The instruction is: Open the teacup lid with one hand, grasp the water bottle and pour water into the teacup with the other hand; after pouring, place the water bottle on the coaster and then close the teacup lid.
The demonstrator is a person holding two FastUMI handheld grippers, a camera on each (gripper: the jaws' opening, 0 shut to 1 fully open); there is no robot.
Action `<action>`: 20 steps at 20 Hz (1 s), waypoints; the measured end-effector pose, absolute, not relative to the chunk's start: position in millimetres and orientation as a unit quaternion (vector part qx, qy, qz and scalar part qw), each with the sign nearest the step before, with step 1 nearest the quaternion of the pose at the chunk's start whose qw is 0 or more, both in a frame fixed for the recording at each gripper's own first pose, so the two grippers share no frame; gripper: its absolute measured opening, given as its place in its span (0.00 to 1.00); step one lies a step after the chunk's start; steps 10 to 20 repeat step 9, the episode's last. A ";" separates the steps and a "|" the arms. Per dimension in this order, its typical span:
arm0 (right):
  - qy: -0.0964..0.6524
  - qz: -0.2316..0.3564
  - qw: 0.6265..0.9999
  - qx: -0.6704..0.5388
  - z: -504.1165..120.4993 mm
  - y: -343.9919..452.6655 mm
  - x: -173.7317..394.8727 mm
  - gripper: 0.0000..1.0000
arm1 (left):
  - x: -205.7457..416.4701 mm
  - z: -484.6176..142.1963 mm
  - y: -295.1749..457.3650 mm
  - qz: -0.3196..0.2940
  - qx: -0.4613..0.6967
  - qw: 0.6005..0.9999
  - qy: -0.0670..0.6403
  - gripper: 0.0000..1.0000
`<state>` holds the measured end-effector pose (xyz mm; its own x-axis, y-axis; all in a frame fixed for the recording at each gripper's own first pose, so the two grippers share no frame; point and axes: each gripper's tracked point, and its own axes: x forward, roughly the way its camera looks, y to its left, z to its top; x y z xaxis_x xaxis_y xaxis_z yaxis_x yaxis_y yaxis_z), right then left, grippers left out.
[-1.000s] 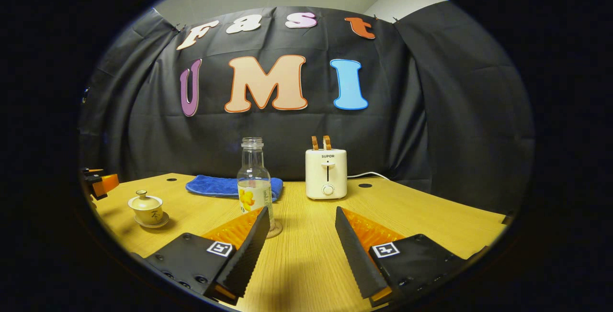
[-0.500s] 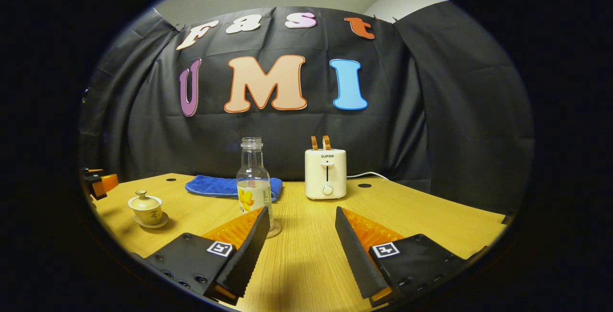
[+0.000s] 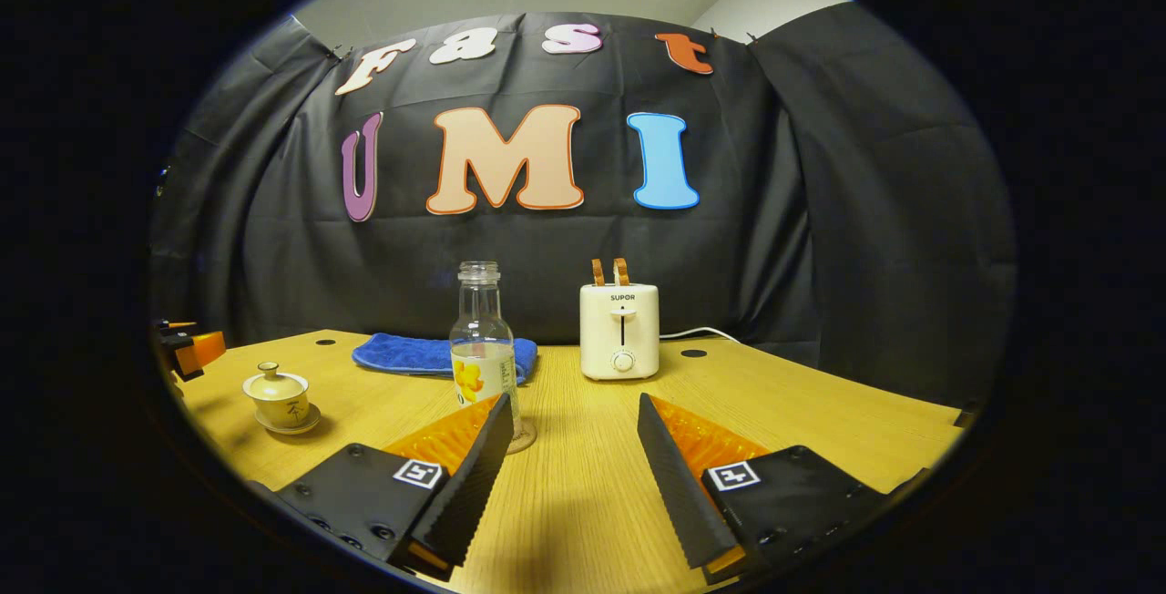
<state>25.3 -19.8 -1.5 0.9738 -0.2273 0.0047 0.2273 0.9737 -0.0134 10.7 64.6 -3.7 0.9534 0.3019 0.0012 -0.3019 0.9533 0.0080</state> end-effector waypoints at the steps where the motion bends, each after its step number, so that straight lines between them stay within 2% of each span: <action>1: -0.002 -0.114 0.993 -0.007 -1.2 -19.7 25.2 0.89 | 10.8 -3.3 64.6 0.153 0.004 0.988 0.000 0.96; 3: -0.002 -0.114 0.993 -0.007 -1.3 -19.7 25.5 0.89 | 11.2 -3.8 64.4 0.153 0.003 0.988 0.000 0.96; 4: -0.002 -0.114 0.993 -0.007 -1.7 -19.8 25.6 0.84 | 10.7 -4.3 64.4 0.152 0.003 0.988 0.001 0.96; 5: -0.002 -0.114 0.993 -0.007 -1.4 -19.6 25.9 0.89 | 10.9 -3.6 64.2 0.152 0.003 0.988 0.001 0.96; 20: -0.001 -0.114 0.993 -0.007 -1.4 -19.9 25.9 0.89 | 11.2 -3.2 63.5 0.150 0.004 0.989 0.000 0.96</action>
